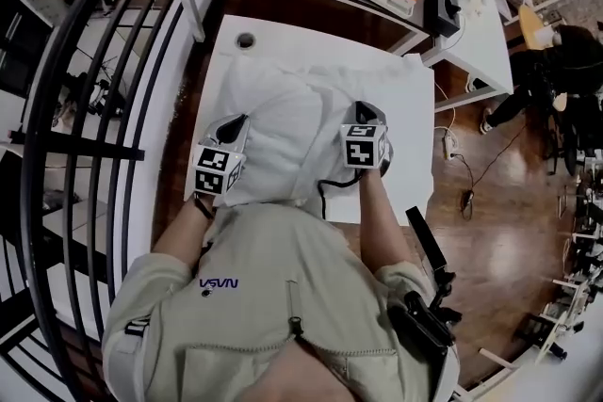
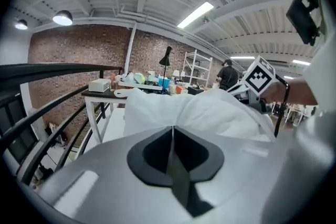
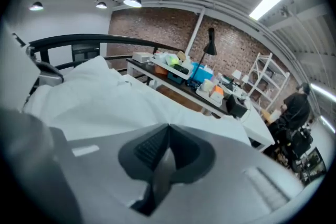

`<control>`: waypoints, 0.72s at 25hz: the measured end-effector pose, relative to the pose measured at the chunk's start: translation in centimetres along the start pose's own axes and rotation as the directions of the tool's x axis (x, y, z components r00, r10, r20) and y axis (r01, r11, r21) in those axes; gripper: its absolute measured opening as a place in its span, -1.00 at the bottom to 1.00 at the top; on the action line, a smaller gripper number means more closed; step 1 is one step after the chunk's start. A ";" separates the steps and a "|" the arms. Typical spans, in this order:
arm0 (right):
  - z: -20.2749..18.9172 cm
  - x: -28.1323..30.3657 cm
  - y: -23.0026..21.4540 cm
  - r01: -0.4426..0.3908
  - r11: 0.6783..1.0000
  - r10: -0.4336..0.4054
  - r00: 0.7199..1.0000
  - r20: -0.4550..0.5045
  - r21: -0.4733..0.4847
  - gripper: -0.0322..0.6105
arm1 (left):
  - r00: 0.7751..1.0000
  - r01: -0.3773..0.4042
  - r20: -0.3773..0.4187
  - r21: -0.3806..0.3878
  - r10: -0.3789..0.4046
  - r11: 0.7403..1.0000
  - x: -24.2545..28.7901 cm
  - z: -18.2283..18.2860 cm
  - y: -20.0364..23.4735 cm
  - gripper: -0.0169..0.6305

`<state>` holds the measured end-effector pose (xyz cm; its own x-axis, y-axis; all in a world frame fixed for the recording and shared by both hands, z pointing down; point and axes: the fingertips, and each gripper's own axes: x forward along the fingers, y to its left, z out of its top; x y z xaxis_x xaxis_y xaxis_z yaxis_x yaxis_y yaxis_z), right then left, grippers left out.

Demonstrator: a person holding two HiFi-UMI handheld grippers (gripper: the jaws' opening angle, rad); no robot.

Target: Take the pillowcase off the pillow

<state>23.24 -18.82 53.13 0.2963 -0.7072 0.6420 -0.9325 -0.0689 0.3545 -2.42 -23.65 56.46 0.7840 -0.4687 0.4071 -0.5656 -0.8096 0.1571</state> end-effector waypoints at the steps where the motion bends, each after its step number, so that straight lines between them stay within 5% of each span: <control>1: 0.4 -0.1 0.3 -0.007 1.000 0.007 1.000 0.010 -0.024 -0.87 | 1.000 0.005 -0.005 0.030 -0.004 1.000 0.4 0.2 -0.1 -0.90; 6: 3.8 -1.1 3.1 -0.130 0.991 0.132 0.989 0.071 -0.029 -0.74 | 0.997 0.060 -0.047 0.121 -0.054 0.991 1.4 0.4 -1.5 -0.90; 13: 12.5 -3.4 5.8 -0.301 0.952 0.306 0.923 0.232 -0.059 -0.56 | 0.998 0.056 -0.038 0.164 -0.050 0.985 0.6 0.0 -2.9 -0.90; 18: 14.8 1.6 9.1 -0.361 0.916 0.386 0.913 0.135 -0.174 -0.43 | 0.998 0.057 -0.043 0.157 -0.051 0.986 0.8 -0.9 -3.4 -0.90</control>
<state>12.15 -30.97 47.29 -0.1173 -0.7672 0.6306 -0.9253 0.3150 0.2112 -0.14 -20.97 57.07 0.8000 -0.4112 0.4371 -0.4726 -0.8805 0.0366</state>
